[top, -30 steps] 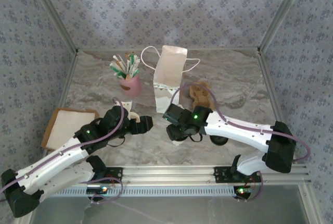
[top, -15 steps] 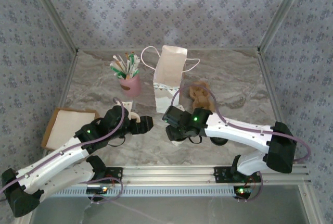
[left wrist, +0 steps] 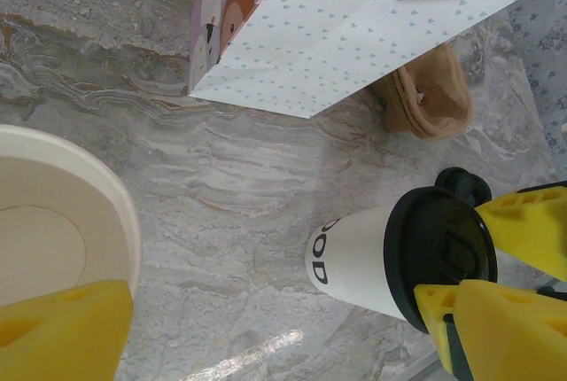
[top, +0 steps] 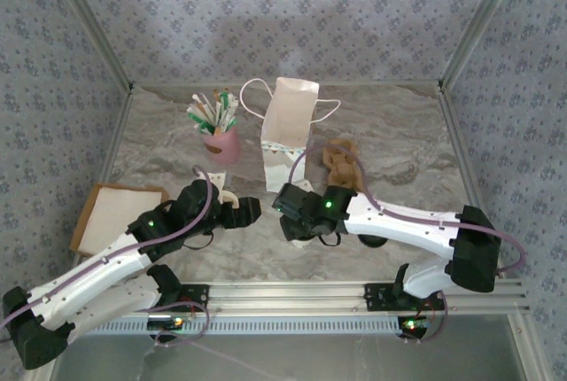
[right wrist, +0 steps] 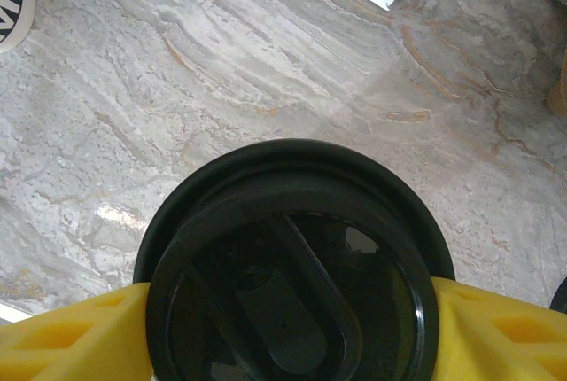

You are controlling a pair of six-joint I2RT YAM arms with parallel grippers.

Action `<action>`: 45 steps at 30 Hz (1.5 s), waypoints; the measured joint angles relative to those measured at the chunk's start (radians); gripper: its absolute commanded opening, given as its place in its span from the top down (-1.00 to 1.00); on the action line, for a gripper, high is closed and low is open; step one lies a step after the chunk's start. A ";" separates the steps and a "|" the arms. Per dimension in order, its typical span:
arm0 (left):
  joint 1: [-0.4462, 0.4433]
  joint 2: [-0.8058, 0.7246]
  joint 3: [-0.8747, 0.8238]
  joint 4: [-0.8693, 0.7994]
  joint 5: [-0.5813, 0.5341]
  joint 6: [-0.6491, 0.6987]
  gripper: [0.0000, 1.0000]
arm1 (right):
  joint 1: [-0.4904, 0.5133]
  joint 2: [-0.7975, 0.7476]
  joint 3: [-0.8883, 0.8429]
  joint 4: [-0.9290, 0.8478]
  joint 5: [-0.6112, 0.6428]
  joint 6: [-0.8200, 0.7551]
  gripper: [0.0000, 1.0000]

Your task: Pack the takeout coffee

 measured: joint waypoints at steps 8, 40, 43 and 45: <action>0.000 0.000 0.000 0.000 0.000 0.000 -0.86 | 0.014 0.010 0.012 -0.006 0.026 0.014 -0.53; 0.000 0.065 0.000 0.000 0.016 0.000 -0.74 | 0.023 0.074 0.192 -0.183 -0.076 -0.042 -0.95; 0.000 0.078 0.002 0.000 0.023 0.000 -0.73 | 0.014 0.073 0.190 -0.181 -0.087 -0.047 -0.95; 0.000 0.085 0.004 0.000 0.025 0.000 -0.73 | 0.005 0.069 0.181 -0.169 -0.095 -0.051 -0.93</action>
